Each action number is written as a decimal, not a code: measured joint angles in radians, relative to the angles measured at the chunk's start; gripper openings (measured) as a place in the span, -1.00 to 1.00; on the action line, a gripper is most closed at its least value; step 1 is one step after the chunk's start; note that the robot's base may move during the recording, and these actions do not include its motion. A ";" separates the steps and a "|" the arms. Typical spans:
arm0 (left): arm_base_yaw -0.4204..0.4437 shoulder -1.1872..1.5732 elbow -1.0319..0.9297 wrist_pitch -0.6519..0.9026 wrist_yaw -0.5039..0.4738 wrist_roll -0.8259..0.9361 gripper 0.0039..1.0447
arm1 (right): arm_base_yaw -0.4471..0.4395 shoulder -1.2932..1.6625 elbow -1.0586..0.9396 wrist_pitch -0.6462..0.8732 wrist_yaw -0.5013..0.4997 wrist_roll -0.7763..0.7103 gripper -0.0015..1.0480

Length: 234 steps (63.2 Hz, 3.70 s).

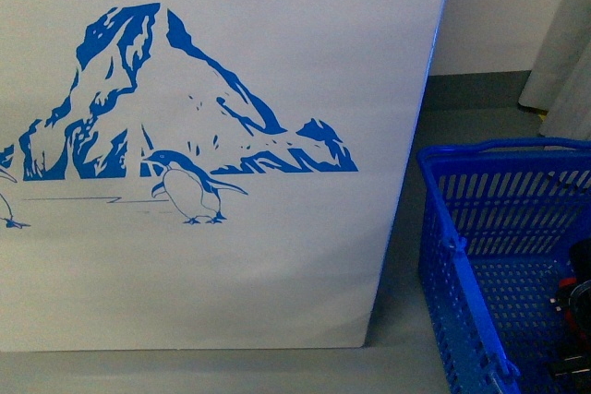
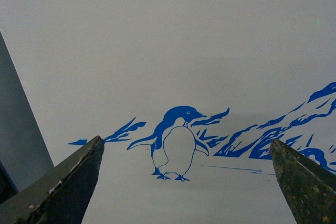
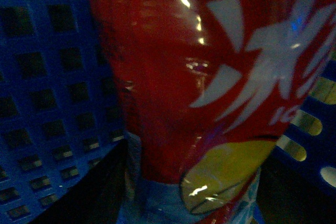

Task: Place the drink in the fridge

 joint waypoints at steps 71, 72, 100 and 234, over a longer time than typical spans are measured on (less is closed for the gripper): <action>0.000 0.000 0.000 0.000 0.000 0.000 0.85 | 0.156 -1.280 -0.770 0.284 -0.422 0.201 -0.31; 0.000 0.000 0.000 0.000 0.000 0.000 0.85 | 0.161 -1.332 -0.774 0.270 -0.426 0.207 -0.31; 0.000 0.000 0.000 0.000 0.000 0.000 0.85 | 0.275 -2.095 -0.826 0.038 -0.303 0.252 -0.31; 0.000 0.000 0.000 0.000 0.000 0.000 0.85 | 0.568 -2.535 -0.861 -0.154 0.097 0.199 -0.32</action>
